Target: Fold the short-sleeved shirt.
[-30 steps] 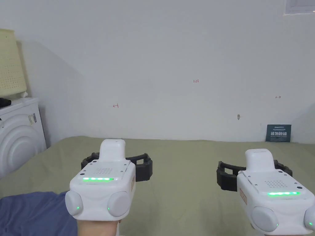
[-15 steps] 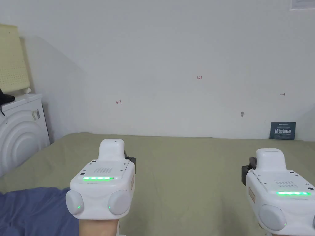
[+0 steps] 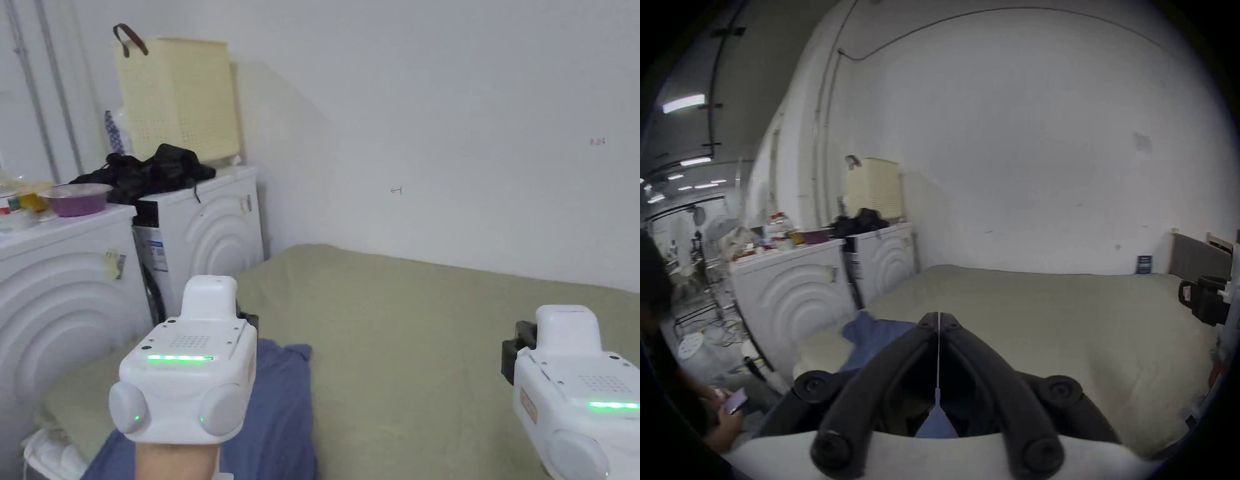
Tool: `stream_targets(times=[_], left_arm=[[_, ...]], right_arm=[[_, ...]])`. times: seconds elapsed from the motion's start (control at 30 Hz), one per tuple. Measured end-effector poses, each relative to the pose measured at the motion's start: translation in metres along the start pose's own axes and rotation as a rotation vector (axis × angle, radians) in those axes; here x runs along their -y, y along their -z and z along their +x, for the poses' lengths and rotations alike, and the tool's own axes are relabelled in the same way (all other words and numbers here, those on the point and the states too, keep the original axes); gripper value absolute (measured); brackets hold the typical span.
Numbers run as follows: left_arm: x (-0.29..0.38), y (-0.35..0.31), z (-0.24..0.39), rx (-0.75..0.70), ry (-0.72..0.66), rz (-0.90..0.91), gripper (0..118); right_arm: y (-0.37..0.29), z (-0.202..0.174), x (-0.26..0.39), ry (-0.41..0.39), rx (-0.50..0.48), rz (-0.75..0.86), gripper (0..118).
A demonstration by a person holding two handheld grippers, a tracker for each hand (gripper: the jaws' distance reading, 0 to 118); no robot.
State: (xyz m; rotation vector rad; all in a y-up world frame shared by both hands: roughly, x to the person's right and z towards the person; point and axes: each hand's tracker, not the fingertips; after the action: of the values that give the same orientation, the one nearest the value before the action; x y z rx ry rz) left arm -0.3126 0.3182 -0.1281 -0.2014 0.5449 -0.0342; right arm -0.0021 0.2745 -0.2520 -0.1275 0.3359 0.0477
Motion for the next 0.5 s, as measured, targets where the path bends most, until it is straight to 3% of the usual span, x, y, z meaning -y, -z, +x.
stream_targets(times=[0.23, 0.5], left_arm=[[0.012, -0.006, -0.076, -0.158, -0.024, -0.042, 1], [0.024, 0.019, -0.100, -0.191, -0.016, -0.099, 1]], right_arm=[[0.022, -0.062, 0.000, 0.009, -0.145, -0.016, 0], [0.044, -0.094, 0.018, 0.013, -0.206, -0.052, 0]])
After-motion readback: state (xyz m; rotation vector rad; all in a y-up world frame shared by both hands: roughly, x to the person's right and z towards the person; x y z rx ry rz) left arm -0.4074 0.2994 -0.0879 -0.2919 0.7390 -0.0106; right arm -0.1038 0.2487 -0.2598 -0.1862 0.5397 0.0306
